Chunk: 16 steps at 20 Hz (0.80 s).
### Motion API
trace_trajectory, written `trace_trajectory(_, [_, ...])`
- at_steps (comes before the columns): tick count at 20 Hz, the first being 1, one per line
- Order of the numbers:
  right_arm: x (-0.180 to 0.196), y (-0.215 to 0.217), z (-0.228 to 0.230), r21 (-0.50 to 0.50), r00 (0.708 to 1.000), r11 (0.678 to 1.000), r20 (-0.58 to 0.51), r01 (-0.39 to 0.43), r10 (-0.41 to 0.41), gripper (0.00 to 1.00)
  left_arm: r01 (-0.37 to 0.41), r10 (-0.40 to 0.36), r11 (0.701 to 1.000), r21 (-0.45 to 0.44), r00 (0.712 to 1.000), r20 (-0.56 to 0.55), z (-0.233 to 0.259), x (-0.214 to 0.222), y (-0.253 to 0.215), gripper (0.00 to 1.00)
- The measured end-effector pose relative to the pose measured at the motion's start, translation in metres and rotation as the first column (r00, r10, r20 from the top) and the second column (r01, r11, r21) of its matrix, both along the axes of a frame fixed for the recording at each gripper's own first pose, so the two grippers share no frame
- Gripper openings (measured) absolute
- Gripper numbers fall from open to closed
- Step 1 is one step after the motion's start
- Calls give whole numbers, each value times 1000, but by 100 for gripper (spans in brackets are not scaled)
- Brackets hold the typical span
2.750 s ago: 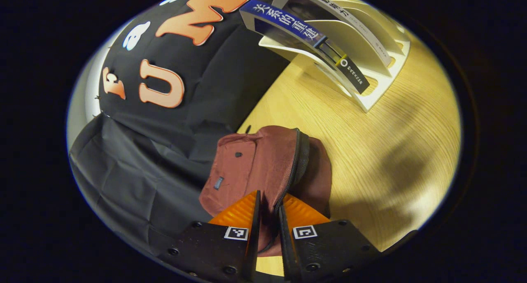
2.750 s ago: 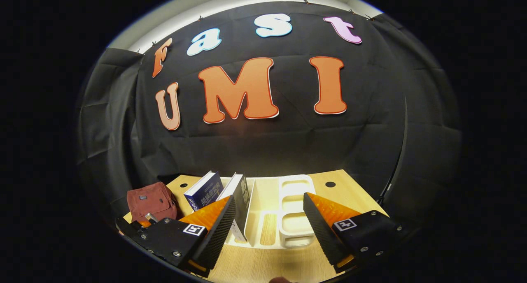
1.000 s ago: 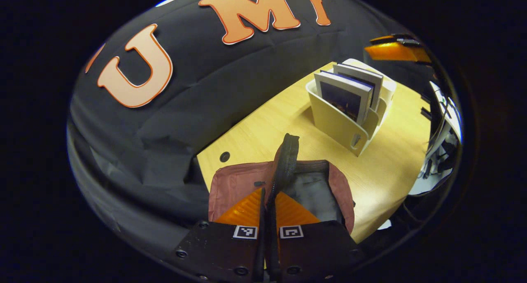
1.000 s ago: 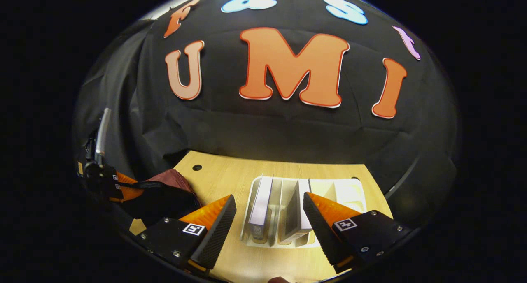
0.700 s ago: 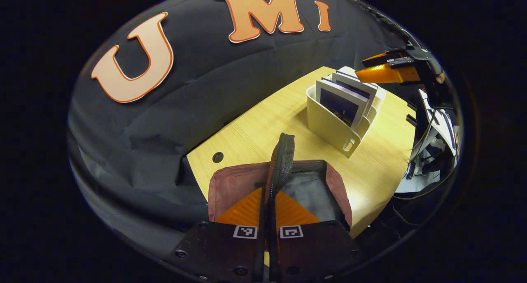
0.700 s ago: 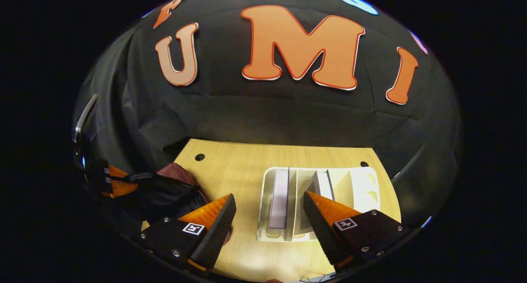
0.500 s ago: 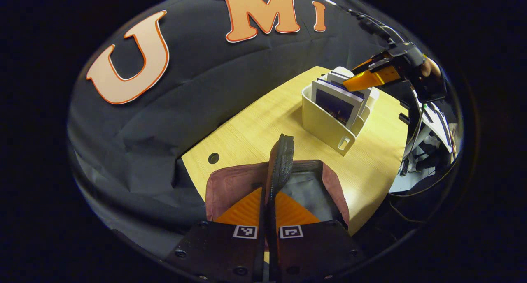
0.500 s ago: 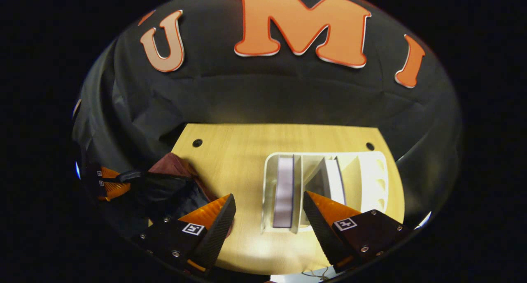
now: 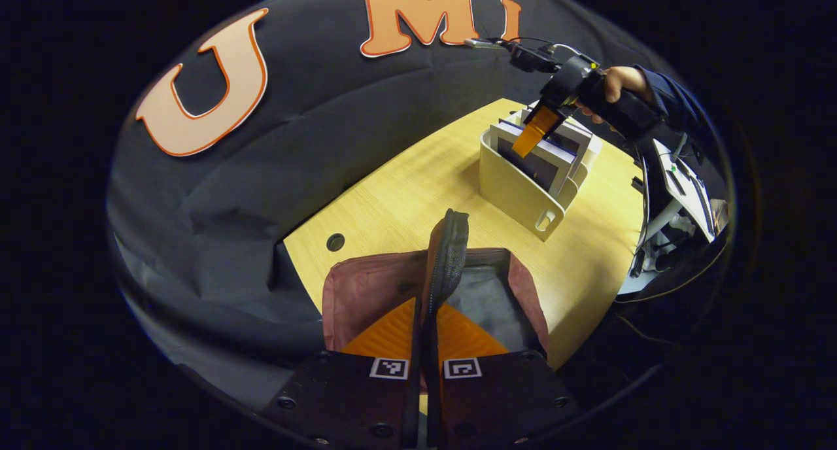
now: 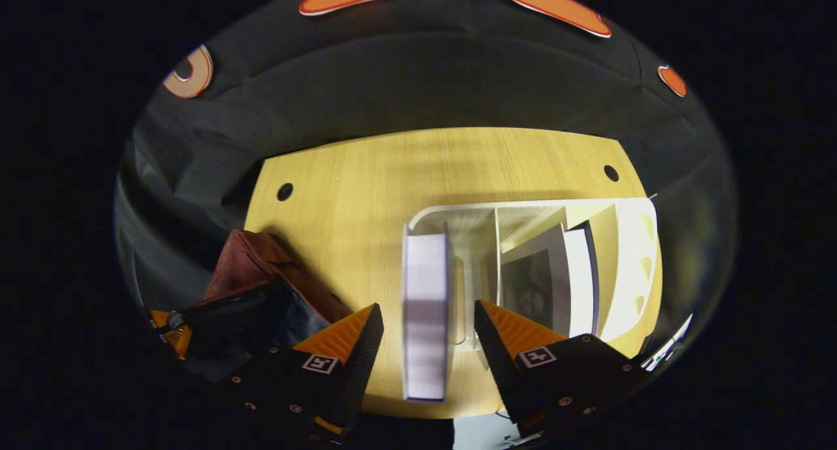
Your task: Open the schoolbag, grab two books from the bookshelf and put them into the schoolbag.
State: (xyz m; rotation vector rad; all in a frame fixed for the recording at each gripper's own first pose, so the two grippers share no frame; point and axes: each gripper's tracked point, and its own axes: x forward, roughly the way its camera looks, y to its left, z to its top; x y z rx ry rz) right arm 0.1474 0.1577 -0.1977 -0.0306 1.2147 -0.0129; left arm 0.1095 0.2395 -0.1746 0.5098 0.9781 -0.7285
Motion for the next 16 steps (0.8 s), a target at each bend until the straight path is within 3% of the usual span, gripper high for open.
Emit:
trace_trajectory(3, [-1, -8, -18, -54, 998, 998, -61, -20, 16, 80, -3, 3, 1000, 7, 1000, 1, 0, -1, -1, 6])
trace_trajectory(5, [3, -18, -25, -97, 997, 995, -79, -18, 10, 72, -8, 8, 1000, 11, 1000, -3, 0, -1, -3, 6])
trace_trajectory(8, [0, -20, -35, -74, 990, 997, -139, 25, -35, 50, -19, 19, 1000, 16, 1000, -4, 0, -1, -5, 6])
trace_trajectory(10, [-1, -20, -42, -69, 986, 997, -162, 35, -46, 41, -20, 20, 1000, 18, 1000, -7, -1, -2, -7, 6])
trace_trajectory(14, [-10, -27, -38, -87, 985, 996, -170, -7, -8, 40, -24, 24, 999, 28, 1000, -7, -2, 1, -6, 6])
trace_trajectory(16, [-12, -33, -26, -77, 989, 997, -147, 15, -26, 39, -27, 28, 999, 35, 1000, -6, -1, 1, -3, 6])
